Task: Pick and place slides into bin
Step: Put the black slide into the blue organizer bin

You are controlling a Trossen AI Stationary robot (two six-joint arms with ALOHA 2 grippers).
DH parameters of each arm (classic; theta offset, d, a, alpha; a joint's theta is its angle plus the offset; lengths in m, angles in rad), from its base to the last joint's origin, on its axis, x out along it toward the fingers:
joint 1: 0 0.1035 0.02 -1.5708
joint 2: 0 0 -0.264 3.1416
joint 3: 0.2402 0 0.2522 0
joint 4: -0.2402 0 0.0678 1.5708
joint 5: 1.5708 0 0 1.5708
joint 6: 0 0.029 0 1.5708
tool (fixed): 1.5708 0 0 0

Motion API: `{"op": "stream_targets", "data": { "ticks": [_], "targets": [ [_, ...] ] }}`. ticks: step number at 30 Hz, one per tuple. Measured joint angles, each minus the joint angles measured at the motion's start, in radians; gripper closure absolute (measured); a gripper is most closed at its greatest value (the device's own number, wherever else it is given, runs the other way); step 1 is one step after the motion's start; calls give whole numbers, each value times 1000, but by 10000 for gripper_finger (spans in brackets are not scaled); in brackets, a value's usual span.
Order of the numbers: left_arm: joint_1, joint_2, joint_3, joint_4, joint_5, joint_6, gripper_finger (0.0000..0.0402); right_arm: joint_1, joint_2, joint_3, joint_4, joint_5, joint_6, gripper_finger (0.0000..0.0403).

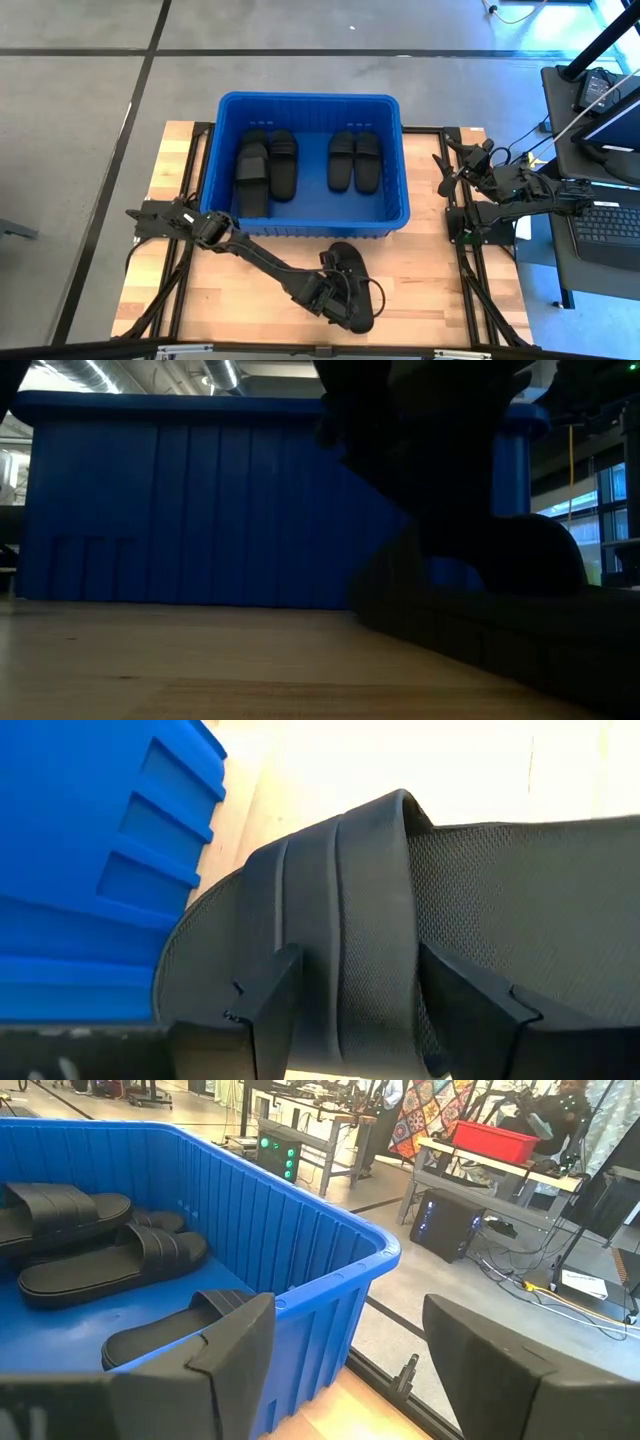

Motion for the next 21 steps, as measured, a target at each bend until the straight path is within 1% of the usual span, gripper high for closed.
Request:
{"op": "stream_targets", "data": {
  "ticks": [9,12,15,21],
  "targets": [
    [2,0,0,-63,-18,5,208,0,0,0,0,0,0,147],
    [1,0,0,-65,-35,6,218,0,0,0,0,0,0,147],
    [1,0,0,-69,-42,6,245,0,0,0,0,0,0,147],
    [1,0,0,-67,-60,7,332,0,0,0,0,0,0,147]
  ]
}}
